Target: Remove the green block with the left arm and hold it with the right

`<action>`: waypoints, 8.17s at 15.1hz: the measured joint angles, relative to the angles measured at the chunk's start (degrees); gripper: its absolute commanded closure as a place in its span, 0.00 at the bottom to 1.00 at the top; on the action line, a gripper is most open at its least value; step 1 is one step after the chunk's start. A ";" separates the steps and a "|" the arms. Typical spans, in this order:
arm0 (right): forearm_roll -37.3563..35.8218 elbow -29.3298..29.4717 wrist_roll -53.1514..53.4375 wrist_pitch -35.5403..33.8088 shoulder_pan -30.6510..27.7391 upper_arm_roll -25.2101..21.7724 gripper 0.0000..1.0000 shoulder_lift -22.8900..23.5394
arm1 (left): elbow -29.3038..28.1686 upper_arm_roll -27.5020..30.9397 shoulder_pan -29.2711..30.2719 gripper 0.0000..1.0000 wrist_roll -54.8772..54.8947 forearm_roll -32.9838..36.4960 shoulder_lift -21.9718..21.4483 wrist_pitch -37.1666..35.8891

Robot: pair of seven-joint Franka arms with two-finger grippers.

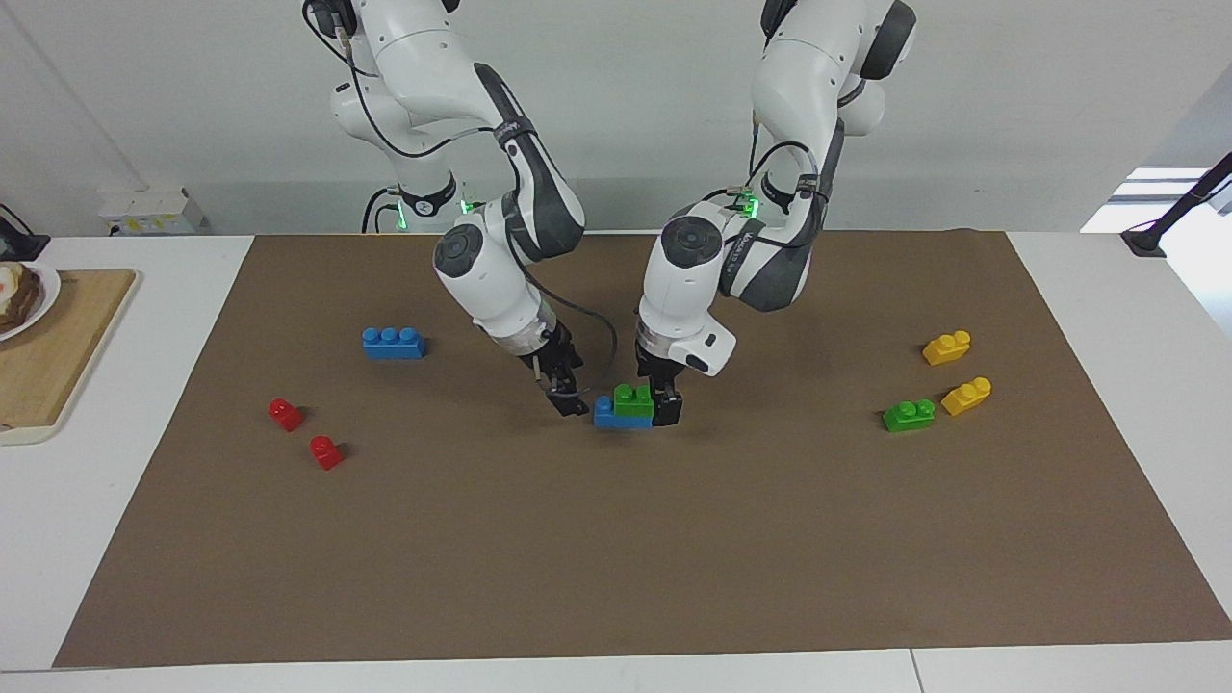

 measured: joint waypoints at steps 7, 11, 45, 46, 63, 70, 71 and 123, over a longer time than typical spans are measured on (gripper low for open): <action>0.61 0.00 0.00 3.20 1.42 0.01 0.02 2.12 | -0.31 -0.01 -0.13 0.00 0.00 0.01 0.09 1.06; 0.82 0.00 0.02 4.46 1.49 0.00 0.02 2.69 | -0.33 -0.02 -0.17 0.00 0.00 0.01 0.09 1.44; 1.05 0.54 0.18 7.71 2.23 -0.34 1.00 5.14 | -0.25 -0.08 -1.34 0.44 0.01 0.09 0.10 1.13; 1.05 0.56 0.18 7.75 2.16 -0.35 1.00 5.16 | -0.26 -0.14 -1.37 0.45 0.02 0.09 0.11 0.91; 1.06 1.22 0.26 8.01 2.14 -0.38 1.00 5.64 | -0.02 0.12 1.21 1.00 5.15 0.30 -7.65 -7.16; 1.06 3.02 -0.16 6.31 0.42 -0.54 1.00 5.40 | -6.95 0.41 9.85 1.00 30.53 -4.65 -20.21 -20.68; 1.06 4.09 -1.02 4.38 -0.87 -0.64 1.00 4.89 | -9.82 0.47 11.32 1.00 34.93 -4.72 -22.49 -20.82; -2.40 -5.65 -31.52 -14.64 -35.54 -1.12 0.13 -1.78 | -40.11 0.66 39.98 0.00 134.19 -7.37 -27.49 3.72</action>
